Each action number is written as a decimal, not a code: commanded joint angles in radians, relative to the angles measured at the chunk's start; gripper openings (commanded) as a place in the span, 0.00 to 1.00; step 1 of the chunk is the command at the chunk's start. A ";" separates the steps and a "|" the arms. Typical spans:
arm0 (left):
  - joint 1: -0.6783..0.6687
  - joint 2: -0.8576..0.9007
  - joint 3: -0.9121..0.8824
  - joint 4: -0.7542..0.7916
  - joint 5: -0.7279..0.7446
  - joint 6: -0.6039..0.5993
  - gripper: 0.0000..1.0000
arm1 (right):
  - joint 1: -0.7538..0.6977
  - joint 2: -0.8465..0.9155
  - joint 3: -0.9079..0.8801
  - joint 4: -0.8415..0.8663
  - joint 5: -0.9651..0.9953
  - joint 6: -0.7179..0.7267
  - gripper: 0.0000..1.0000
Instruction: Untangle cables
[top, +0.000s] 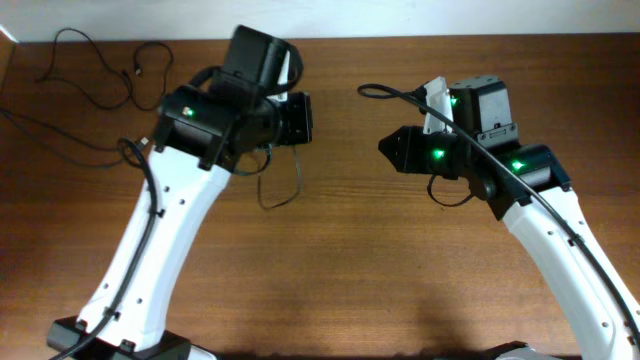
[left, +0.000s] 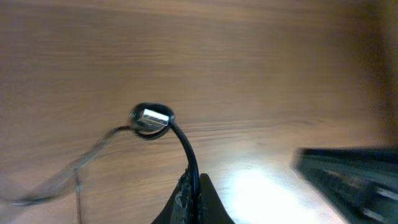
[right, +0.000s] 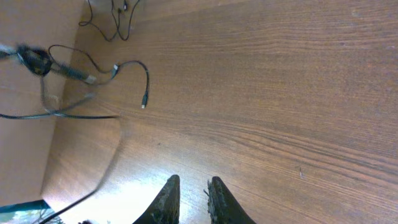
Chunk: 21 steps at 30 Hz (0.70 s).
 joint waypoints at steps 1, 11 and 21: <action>0.043 -0.006 0.004 -0.101 -0.350 -0.182 0.00 | 0.003 -0.002 0.008 0.004 -0.016 -0.011 0.16; 0.018 -0.001 0.004 -0.147 -0.378 -0.188 0.00 | 0.003 -0.002 0.008 0.001 -0.018 -0.010 0.16; 0.039 0.000 0.004 0.029 0.143 -0.058 0.00 | 0.003 -0.002 0.008 0.060 -0.162 -0.067 0.25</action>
